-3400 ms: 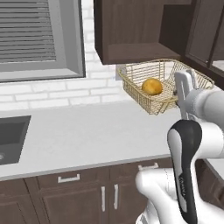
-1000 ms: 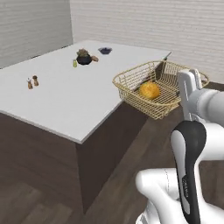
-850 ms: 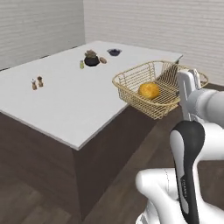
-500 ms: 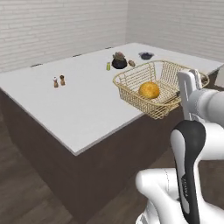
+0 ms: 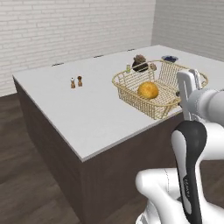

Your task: Open the cabinet, pick up the bread from the cabinet and place it in the basket. Then move the basket to the dining counter.

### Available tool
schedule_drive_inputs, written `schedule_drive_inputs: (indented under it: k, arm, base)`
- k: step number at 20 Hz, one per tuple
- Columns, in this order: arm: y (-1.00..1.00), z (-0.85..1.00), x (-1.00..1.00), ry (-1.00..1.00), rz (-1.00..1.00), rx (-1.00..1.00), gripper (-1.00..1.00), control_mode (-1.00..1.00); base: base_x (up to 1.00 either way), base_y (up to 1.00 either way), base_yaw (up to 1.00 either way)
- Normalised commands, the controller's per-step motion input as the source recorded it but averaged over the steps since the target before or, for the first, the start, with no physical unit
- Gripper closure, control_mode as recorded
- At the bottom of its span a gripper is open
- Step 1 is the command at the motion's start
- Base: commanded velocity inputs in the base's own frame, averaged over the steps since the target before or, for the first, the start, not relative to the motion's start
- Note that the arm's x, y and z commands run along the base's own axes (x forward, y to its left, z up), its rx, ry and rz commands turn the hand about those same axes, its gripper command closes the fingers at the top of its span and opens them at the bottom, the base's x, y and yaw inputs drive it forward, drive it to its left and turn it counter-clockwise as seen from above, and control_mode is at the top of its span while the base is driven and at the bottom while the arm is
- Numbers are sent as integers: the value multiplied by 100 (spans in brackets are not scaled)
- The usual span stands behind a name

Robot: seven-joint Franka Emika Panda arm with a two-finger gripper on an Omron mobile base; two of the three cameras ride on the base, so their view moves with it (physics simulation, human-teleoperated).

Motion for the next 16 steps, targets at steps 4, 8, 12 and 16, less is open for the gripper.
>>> schedule_drive_inputs:
  k: [4, 8, 12, 16]
  arm:
    - [0, 0, 0, 0, 0, 0, 100, 100]
    - [0, 0, 0, 0, 0, 0, 100, 100]
    - [0, 0, 0, 0, 0, 0, 100, 100]
    - [-14, -28, 62, 0, 16, 3, 100, -100]
  base:
    - [51, -7, 15]
    - [50, -17, 17]
    - [63, -21, 18]
    - [17, -4, 5]
